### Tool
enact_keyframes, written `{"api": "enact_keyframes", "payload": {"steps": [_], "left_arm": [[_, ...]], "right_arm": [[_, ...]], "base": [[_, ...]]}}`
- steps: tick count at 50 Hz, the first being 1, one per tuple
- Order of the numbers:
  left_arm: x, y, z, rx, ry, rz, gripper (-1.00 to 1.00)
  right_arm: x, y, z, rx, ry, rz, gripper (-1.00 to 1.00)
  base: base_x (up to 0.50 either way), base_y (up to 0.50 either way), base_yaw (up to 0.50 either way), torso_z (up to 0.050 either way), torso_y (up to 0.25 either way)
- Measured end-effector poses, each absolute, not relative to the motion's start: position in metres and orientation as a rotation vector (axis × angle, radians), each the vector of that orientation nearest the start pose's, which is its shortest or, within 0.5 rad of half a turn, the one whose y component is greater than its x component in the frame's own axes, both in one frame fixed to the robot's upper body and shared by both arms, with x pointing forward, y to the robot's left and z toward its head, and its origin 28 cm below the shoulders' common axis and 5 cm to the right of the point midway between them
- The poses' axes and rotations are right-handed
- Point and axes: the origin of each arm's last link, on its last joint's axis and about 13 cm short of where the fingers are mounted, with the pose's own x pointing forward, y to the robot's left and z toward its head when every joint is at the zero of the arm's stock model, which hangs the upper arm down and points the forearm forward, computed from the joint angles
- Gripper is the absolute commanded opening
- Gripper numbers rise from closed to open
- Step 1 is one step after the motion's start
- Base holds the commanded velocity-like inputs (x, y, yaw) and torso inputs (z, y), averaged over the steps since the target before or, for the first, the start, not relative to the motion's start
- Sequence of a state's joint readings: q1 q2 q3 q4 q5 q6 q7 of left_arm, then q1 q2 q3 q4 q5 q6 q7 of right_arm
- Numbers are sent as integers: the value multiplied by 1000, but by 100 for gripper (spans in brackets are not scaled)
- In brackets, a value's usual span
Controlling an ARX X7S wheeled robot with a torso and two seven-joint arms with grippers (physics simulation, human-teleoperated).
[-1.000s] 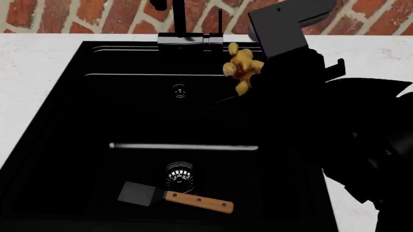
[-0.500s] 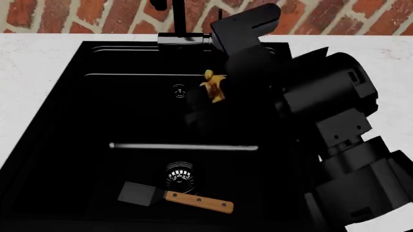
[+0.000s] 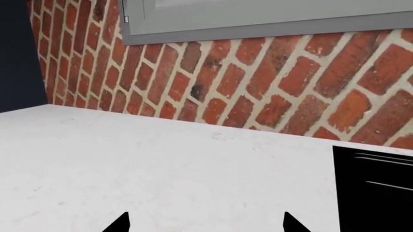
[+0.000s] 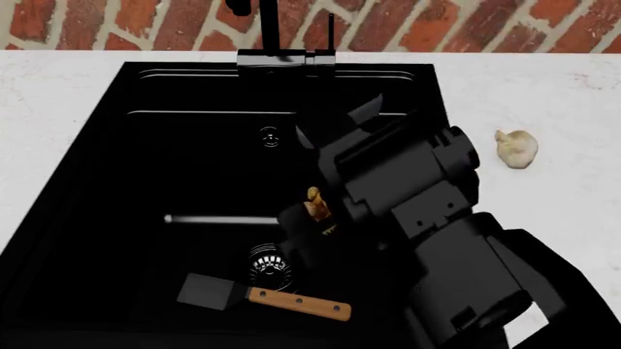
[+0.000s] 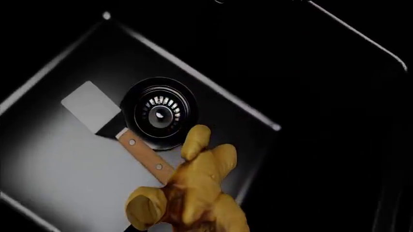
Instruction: Pick the ginger from the counter and place it in the sink
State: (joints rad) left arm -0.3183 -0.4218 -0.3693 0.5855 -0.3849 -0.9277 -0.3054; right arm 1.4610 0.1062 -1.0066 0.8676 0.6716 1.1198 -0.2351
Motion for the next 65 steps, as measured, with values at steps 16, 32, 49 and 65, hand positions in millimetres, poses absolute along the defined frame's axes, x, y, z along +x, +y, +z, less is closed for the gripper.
{"api": "enact_keyframes", "payload": {"steps": [16,32,49,65], "left_arm": [[221,326,177,47,-70,466,100],[223,323,175,47,-64,456,100],[223,323,175,42,-65,455,100],[222,324,175,40,-66,455,100]], "right_arm": [[390,-75,198,-454,902,459,-100],[386,-73,177,-498,966,501,-100],[386,-70,179,-544,950,501,-100],[386,-71,179,-520,960,493,100]], "base": [[0,0,0,0,0],[0,0,0,0,0],[-4,-1,-2,0,0],[-1,-1,-1,0,0]]}}
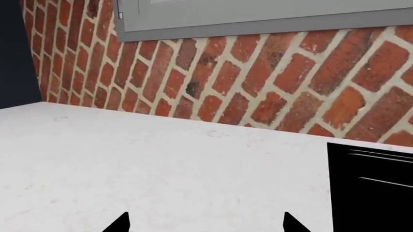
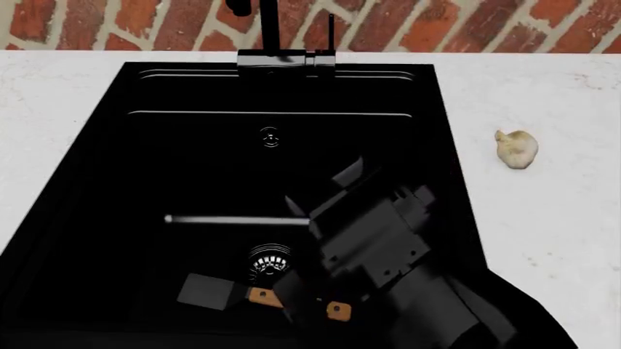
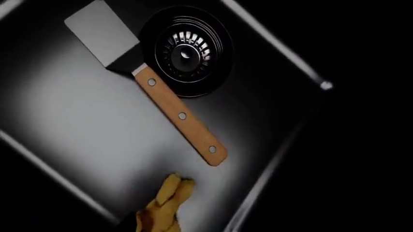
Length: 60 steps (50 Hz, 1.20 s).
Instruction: Pick the ginger from the counter and place it in the sink
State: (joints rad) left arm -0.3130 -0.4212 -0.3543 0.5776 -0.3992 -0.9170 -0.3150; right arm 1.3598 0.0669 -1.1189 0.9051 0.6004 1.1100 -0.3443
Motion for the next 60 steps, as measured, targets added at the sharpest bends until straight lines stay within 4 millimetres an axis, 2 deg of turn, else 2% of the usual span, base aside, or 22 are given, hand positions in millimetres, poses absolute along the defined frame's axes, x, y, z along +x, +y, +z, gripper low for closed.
{"api": "enact_keyframes", "payload": {"steps": [10,23,29,36,46,60], "left_arm": [[222,323,175,39,-67,454,100],[222,323,177,39,-70,455,100],[222,323,178,39,-72,455,100],[222,323,179,39,-73,453,100],[222,322,178,38,-73,449,100],[222,321,176,38,-72,439,100]], "right_arm": [[385,-72,192,-458,933,513,100],[384,-74,229,-394,835,526,100],[378,-78,241,-355,786,530,100],[367,-82,247,-295,712,542,100],[336,-85,250,-244,564,560,100],[270,-103,251,-171,358,539,100]], "base": [[0,0,0,0,0],[0,0,0,0,0],[0,0,0,0,0],[0,0,0,0,0],[0,0,0,0,0],[0,0,0,0,0]]}}
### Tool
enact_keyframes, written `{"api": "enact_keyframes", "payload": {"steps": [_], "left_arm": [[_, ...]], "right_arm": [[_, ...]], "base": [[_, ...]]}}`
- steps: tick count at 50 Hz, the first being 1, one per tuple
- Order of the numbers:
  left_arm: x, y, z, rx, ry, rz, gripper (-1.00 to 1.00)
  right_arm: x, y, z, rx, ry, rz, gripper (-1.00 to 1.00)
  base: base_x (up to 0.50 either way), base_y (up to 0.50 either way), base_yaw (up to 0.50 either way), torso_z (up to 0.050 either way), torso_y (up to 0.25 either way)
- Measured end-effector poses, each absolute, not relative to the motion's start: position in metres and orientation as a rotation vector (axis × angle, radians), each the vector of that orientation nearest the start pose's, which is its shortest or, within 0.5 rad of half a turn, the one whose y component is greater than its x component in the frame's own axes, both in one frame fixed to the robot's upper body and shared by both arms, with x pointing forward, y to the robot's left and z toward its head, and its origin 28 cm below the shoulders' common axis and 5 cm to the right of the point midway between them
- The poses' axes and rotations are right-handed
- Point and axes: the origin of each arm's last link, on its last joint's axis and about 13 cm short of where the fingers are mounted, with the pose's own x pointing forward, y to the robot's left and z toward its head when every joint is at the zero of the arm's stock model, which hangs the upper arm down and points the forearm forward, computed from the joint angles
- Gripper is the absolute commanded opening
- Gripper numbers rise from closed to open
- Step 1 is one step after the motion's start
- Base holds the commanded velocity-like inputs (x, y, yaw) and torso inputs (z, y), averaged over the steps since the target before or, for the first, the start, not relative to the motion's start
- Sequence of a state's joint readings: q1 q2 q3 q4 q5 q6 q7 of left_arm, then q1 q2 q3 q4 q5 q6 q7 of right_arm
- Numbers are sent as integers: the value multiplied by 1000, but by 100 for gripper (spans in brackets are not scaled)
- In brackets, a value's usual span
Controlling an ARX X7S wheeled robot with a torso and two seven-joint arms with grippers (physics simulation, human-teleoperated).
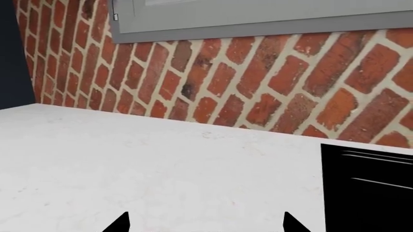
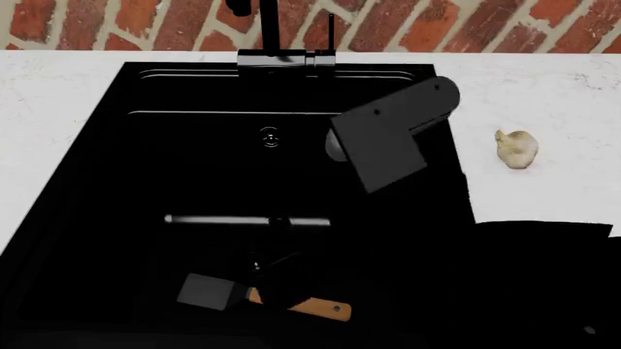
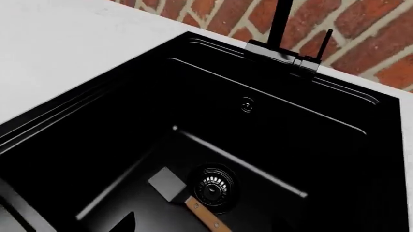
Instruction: Pick the ginger from the counter and place it in the sink
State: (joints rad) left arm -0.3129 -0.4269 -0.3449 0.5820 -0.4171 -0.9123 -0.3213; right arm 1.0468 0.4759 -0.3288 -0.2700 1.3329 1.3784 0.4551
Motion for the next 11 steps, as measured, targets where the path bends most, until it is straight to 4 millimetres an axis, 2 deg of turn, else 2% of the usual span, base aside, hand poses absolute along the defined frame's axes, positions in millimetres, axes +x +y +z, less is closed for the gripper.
{"api": "enact_keyframes", "payload": {"steps": [11], "left_arm": [[222,322,175,40,-73,436,100]], "right_arm": [[211,-124,251,-129,213,477,100]], "base": [[0,0,0,0,0]]}}
